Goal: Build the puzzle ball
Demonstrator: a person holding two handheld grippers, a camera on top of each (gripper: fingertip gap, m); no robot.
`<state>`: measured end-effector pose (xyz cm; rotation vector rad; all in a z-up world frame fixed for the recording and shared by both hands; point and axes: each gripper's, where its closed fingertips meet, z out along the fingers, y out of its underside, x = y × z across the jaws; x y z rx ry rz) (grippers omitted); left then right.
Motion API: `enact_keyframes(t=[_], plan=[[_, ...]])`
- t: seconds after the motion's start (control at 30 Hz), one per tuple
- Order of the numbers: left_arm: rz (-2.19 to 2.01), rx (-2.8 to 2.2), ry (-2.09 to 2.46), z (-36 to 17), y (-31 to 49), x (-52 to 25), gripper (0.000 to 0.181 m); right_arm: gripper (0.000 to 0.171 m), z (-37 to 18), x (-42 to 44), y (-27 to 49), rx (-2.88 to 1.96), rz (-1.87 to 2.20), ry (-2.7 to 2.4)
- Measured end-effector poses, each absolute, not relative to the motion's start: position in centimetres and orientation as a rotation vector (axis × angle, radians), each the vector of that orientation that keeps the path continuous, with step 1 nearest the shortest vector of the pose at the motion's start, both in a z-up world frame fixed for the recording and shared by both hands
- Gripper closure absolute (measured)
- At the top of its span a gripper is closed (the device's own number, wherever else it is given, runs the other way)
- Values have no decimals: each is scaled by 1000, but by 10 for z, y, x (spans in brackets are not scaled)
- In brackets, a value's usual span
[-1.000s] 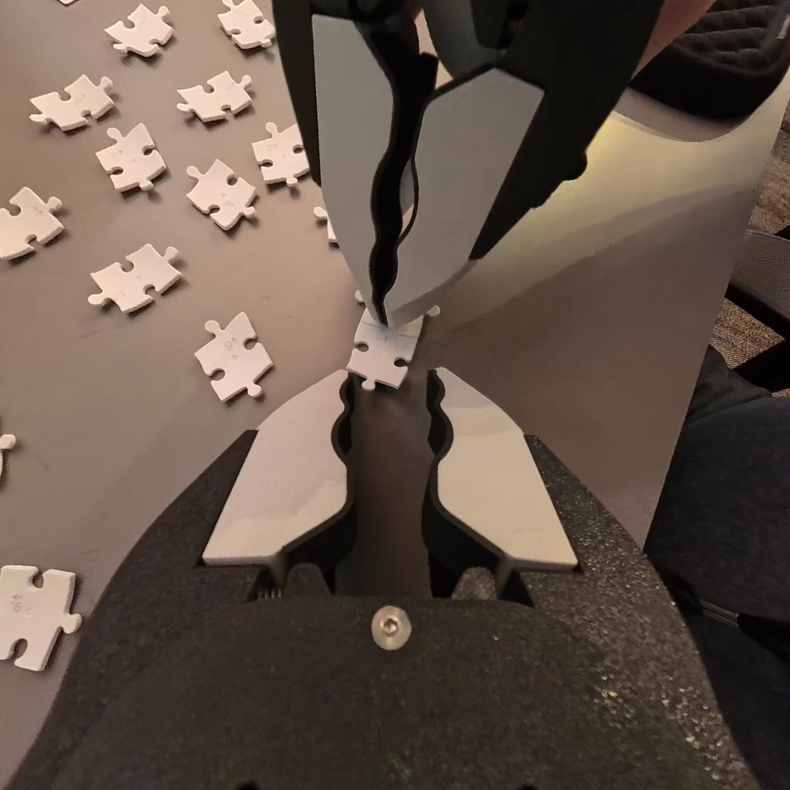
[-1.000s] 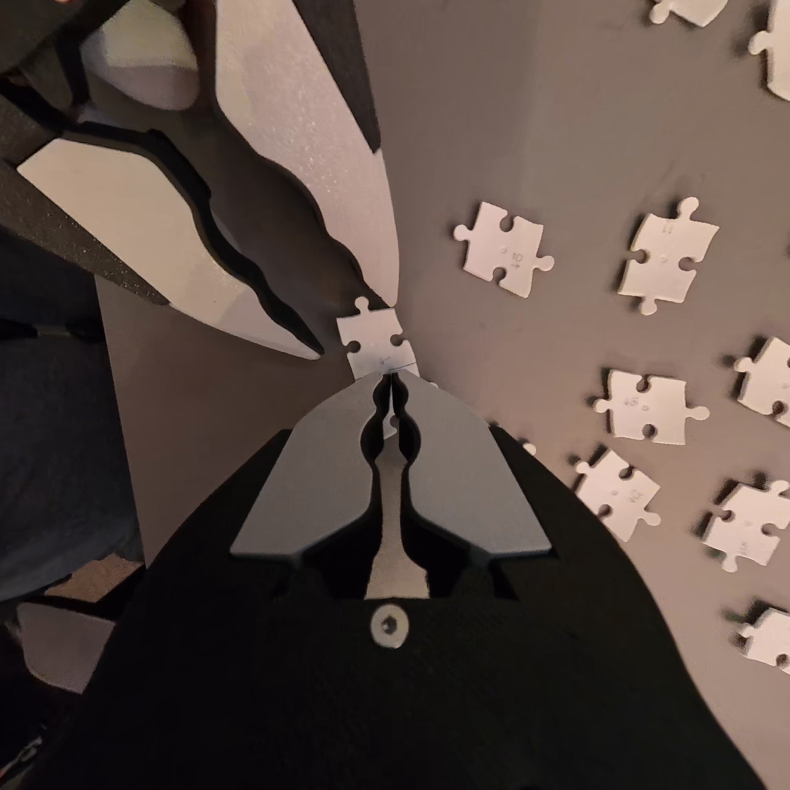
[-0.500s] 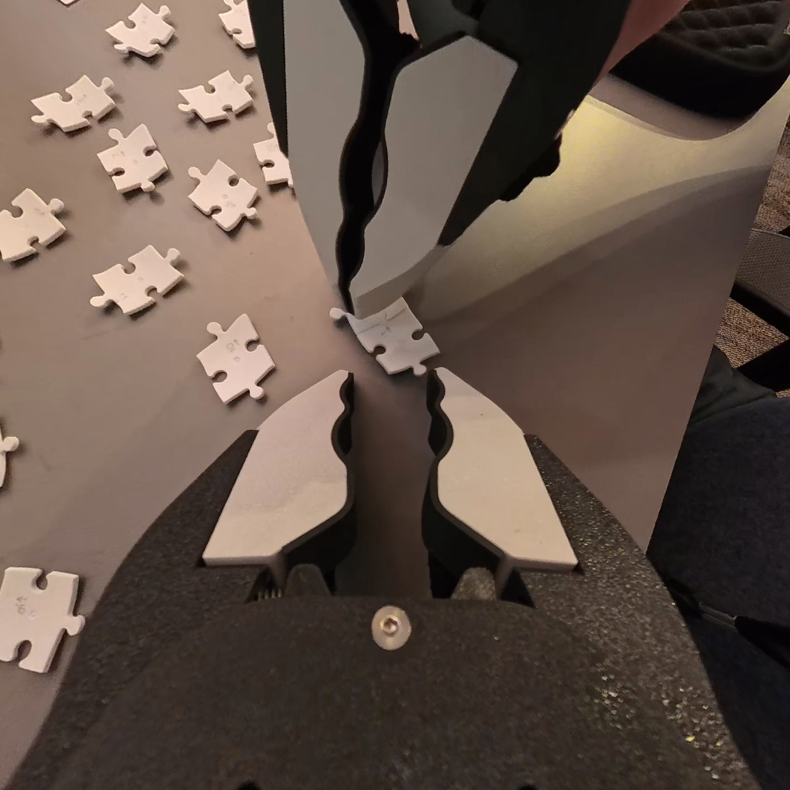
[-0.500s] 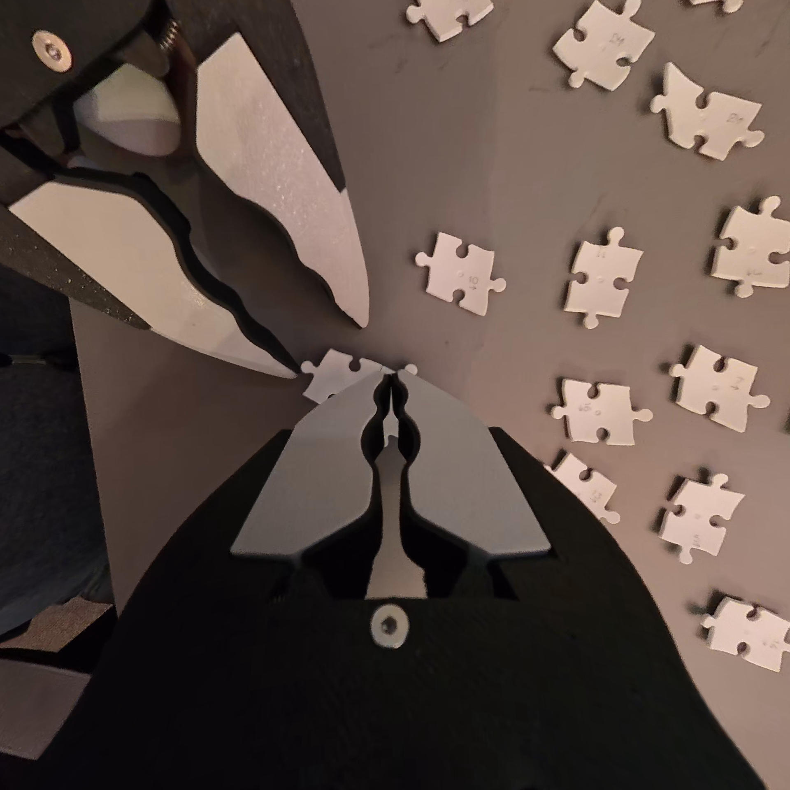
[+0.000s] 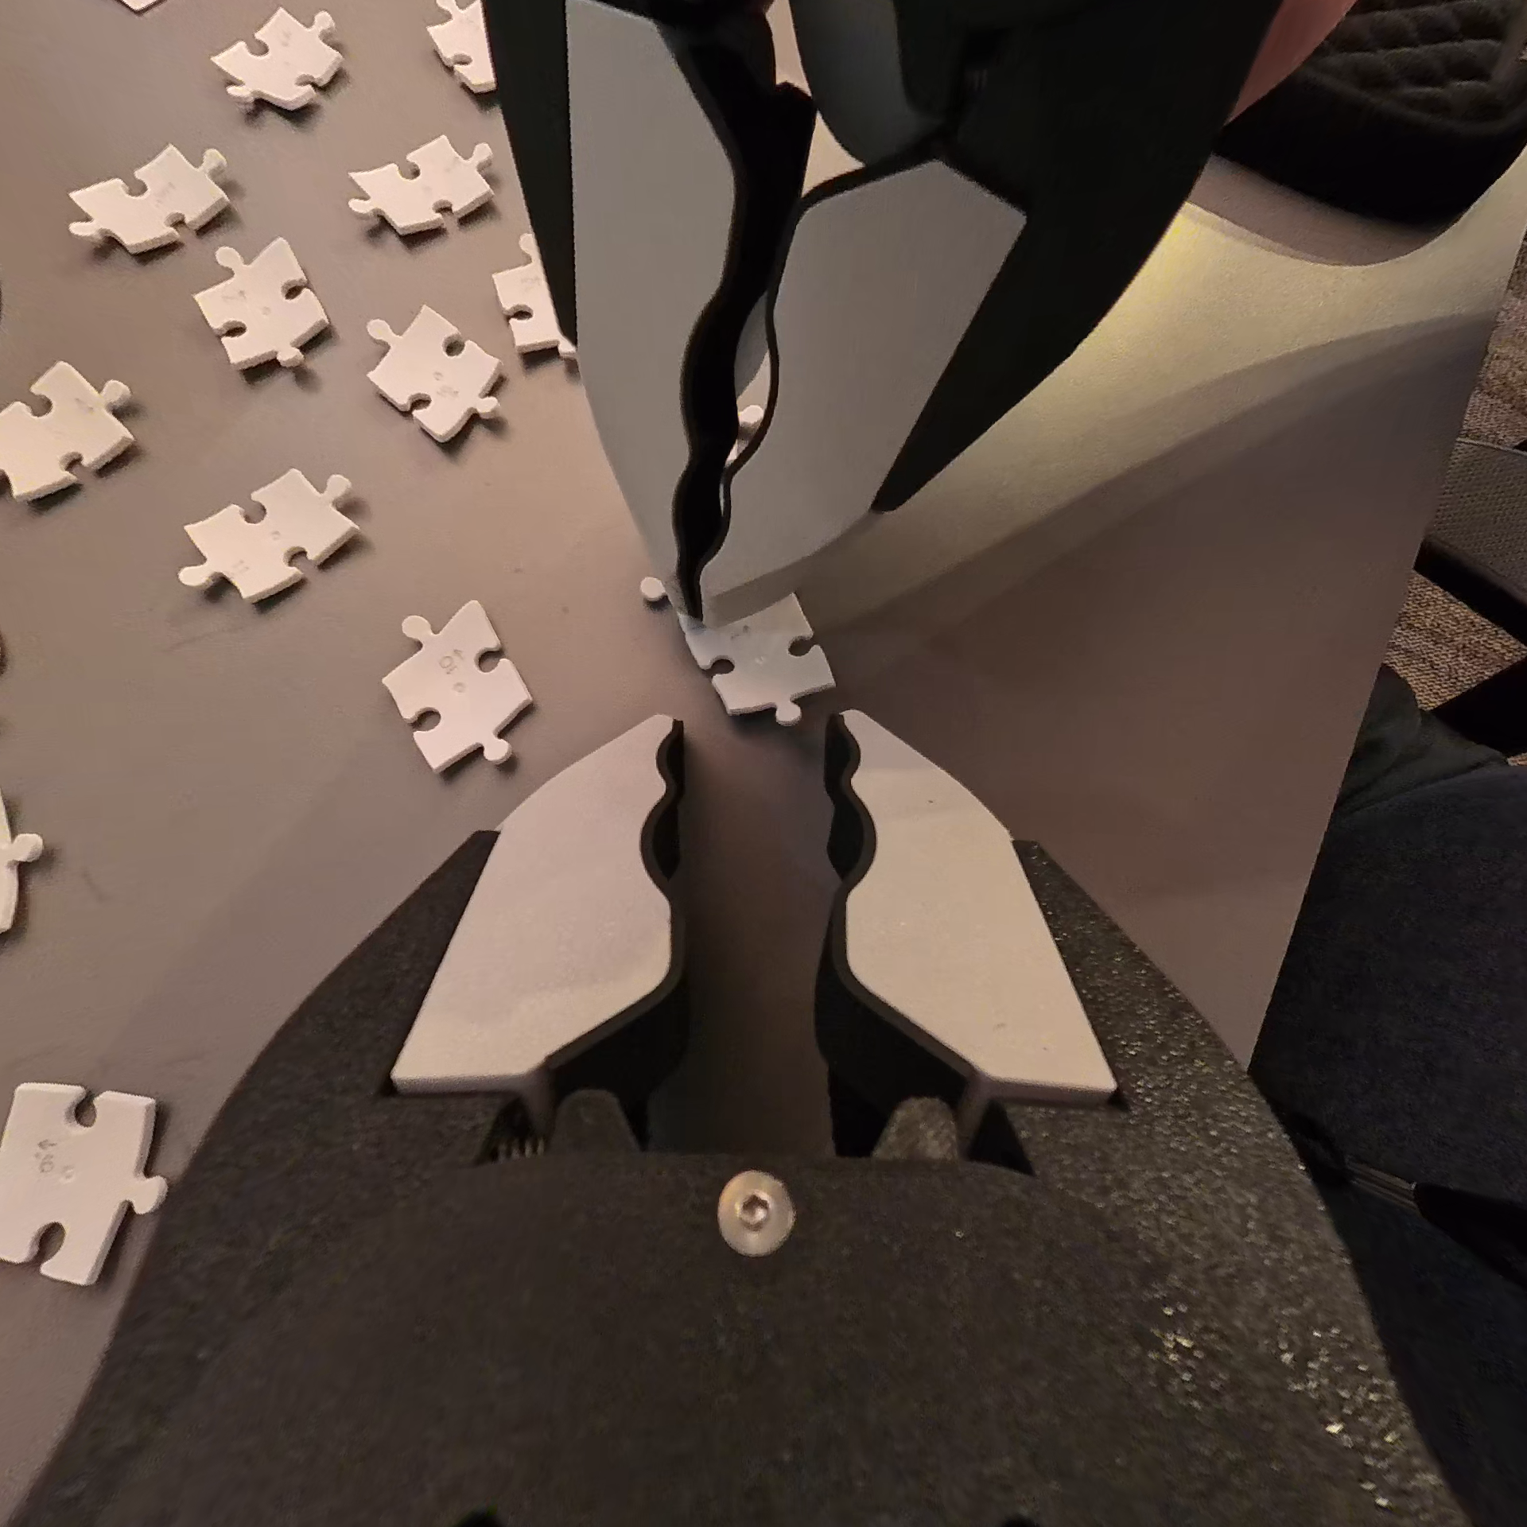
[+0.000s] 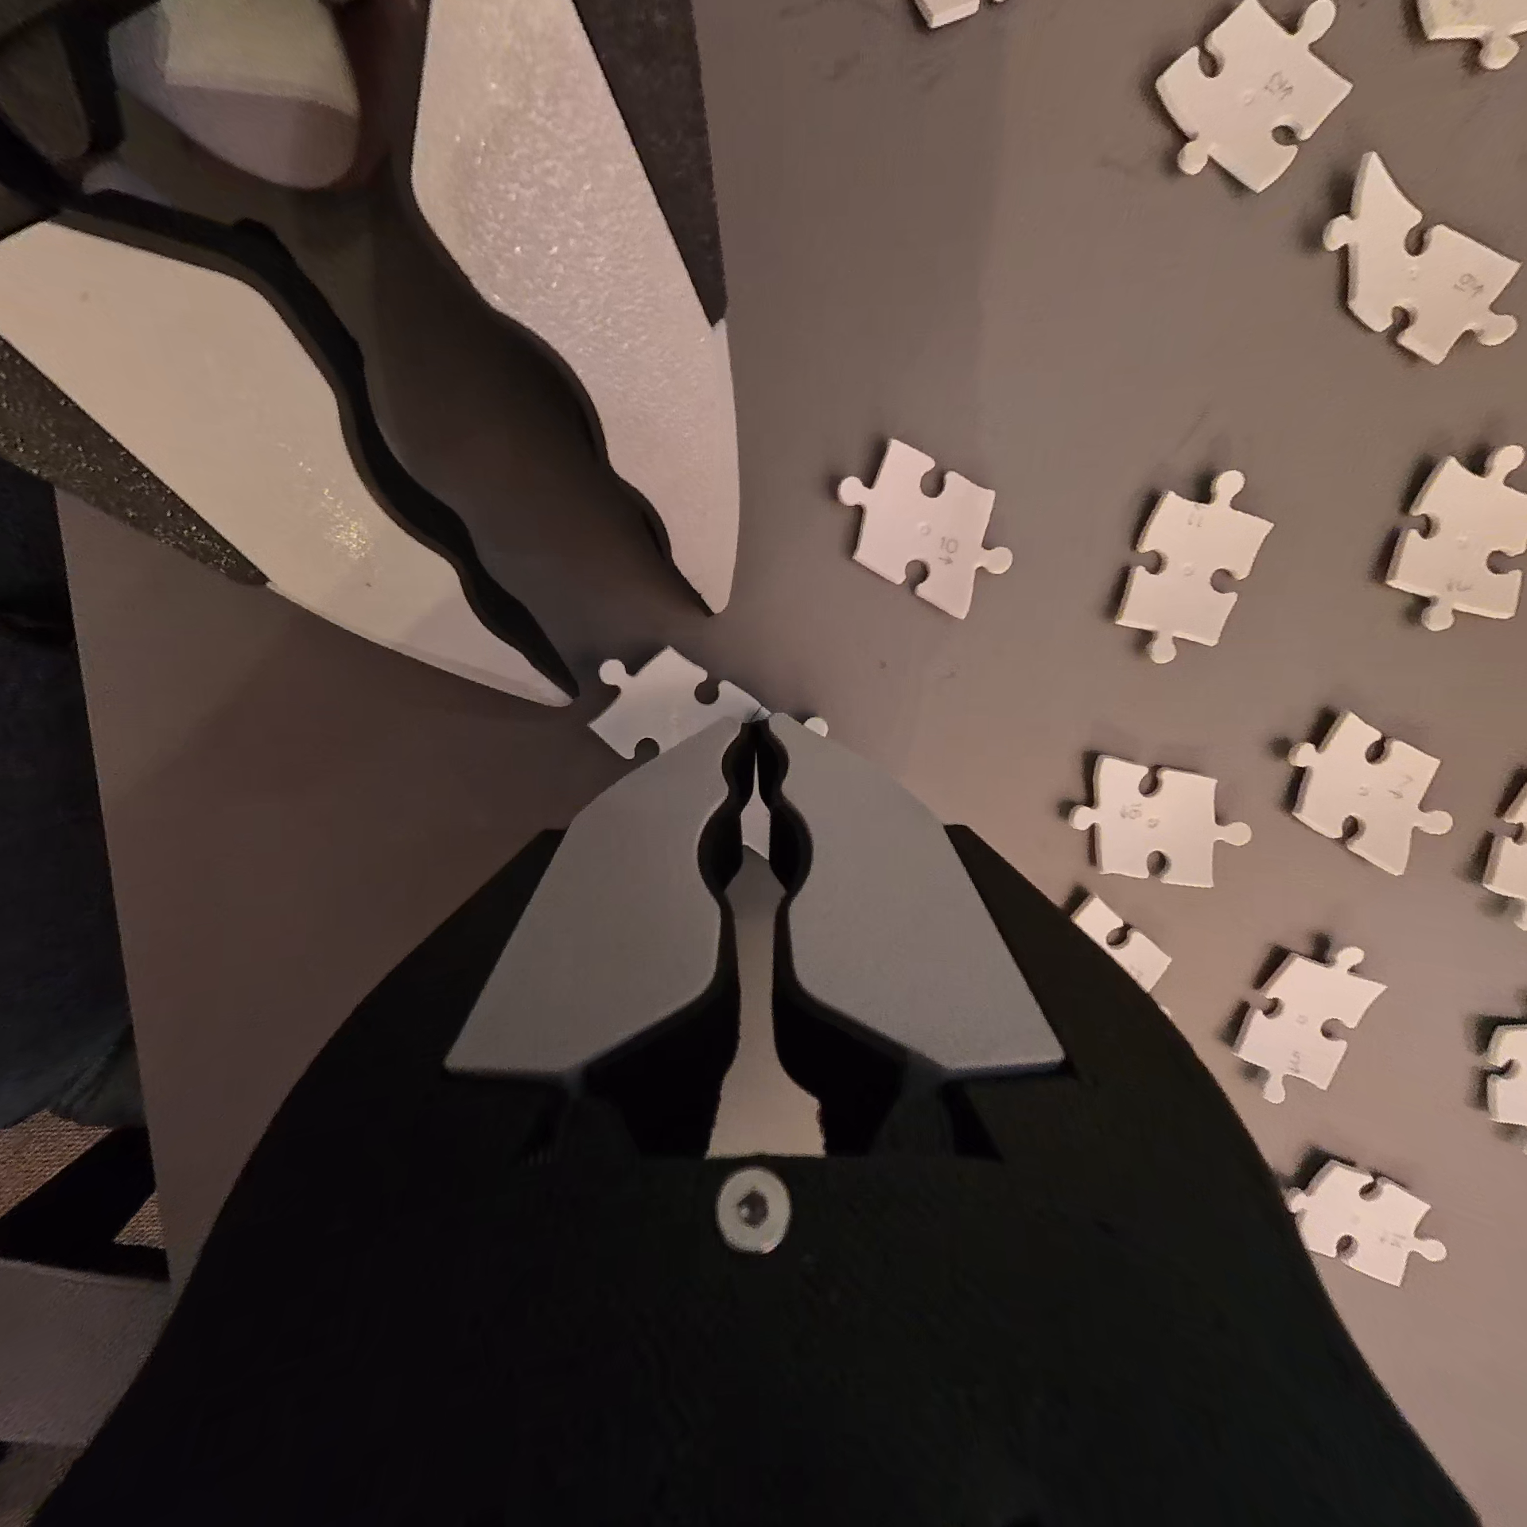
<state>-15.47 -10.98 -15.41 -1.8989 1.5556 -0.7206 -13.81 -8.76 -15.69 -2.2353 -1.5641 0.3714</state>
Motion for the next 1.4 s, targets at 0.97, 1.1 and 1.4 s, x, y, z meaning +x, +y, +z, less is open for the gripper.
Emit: enact_keyframes(t=[0.97, 1.1, 1.4], plan=[[-704, -1918, 1561, -155, -110, -157, 149, 170, -156, -130, -102, -2195, 380, -1547], [-703, -1919, 1563, -155, -111, -159, 149, 170, -157, -131, -103, -2199, 359, -1566], [-710, -1926, 1546, -155, -109, -160, 149, 170, -157, -131, -102, -2228, 329, -1557]])
